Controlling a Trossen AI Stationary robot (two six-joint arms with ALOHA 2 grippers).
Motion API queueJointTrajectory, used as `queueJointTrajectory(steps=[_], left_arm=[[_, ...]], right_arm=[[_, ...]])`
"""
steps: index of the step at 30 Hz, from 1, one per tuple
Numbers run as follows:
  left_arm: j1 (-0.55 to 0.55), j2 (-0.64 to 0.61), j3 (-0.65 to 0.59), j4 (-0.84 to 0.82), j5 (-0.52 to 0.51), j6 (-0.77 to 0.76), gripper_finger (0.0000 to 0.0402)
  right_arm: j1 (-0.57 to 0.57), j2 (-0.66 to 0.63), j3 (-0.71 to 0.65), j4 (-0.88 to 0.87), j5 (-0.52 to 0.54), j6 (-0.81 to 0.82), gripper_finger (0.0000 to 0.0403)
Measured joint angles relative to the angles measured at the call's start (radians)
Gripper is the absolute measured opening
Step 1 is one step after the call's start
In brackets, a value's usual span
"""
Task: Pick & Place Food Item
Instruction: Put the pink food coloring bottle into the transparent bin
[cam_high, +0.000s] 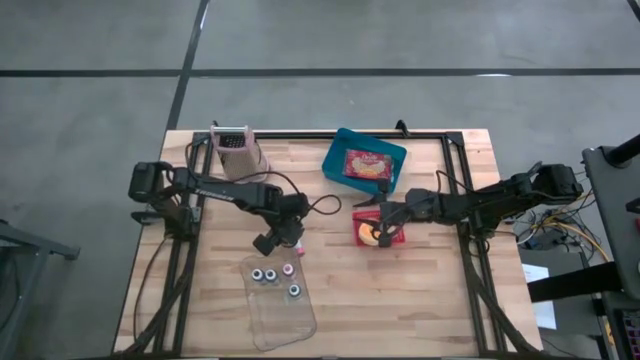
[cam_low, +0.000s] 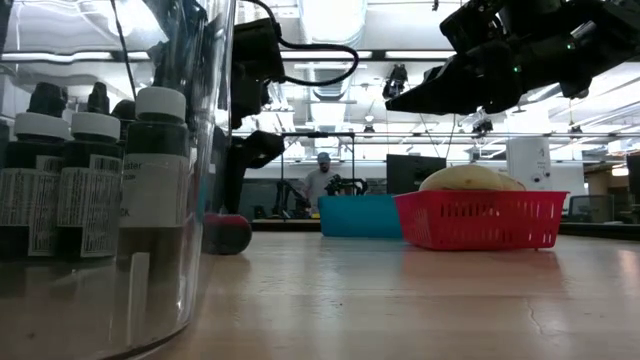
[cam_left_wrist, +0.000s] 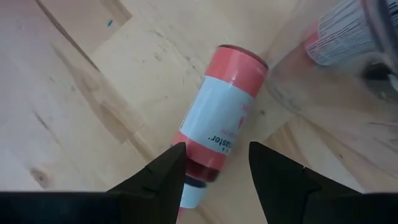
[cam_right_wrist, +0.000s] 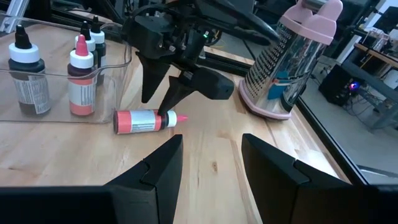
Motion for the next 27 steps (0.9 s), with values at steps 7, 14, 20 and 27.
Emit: queueJointTrajectory(steps=[7, 14, 20, 27], left_arm=[[0.002, 0.008, 0.001, 0.026, 0.013, 0.040, 0.0177], [0.007, 0.012, -0.002, 0.061, 0.052, 0.048, 0.0177], [0.009, 0.015, -0.004, 0.063, 0.085, -0.004, 0.0177], [0.010, 0.015, -0.033, 0.055, 0.121, -0.039, 0.0177]], right_arm=[[0.000, 0.000, 0.000, 0.000, 0.000, 0.000, 0.0160], [0.000, 0.000, 0.000, 0.000, 0.004, 0.000, 0.0160], [0.000, 0.000, 0.000, 0.000, 0.006, 0.000, 0.0160], [0.000, 0.000, 0.000, 0.000, 0.015, 0.000, 0.0160]])
